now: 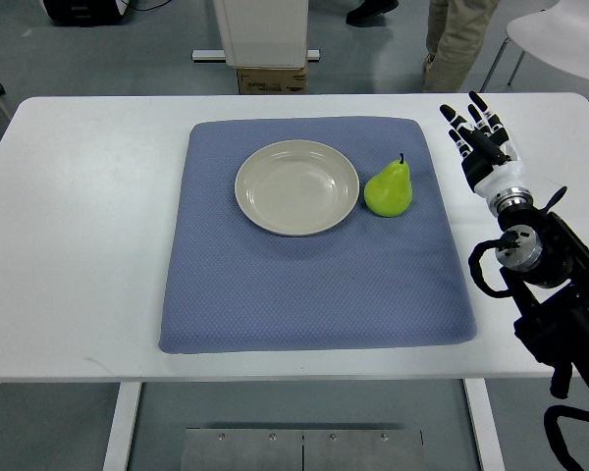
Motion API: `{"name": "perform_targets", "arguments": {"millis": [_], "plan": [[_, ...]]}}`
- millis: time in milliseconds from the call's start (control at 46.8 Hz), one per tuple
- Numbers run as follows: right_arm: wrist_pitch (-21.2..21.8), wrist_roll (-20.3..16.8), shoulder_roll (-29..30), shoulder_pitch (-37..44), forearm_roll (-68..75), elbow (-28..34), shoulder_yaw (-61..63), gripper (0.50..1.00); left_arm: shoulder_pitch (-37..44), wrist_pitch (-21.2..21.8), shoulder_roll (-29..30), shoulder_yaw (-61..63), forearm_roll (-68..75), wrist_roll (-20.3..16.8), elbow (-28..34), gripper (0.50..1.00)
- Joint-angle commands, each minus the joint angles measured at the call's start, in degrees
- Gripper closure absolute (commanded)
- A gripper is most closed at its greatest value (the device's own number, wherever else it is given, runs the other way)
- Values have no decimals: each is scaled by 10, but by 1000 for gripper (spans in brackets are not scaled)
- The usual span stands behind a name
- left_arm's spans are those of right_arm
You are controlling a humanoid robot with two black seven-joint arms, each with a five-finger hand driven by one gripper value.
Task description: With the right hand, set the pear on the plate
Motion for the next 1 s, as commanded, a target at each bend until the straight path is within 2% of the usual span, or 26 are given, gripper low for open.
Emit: {"name": "perform_targets", "arguments": {"millis": [0, 449, 748, 983], "plan": [[0, 0, 0, 0, 0, 0, 0, 500, 1, -4, 0, 0, 0, 0, -1, 500], [1, -8, 0, 1, 22, 0, -19, 500, 1, -1, 0, -1, 0, 0, 0, 500], [4, -6, -40, 10, 56, -1, -71, 500, 1, -1, 0, -1, 0, 0, 0, 500], [5, -7, -41, 14, 57, -1, -72, 500, 1, 0, 0, -1, 0, 0, 0, 500]]}}
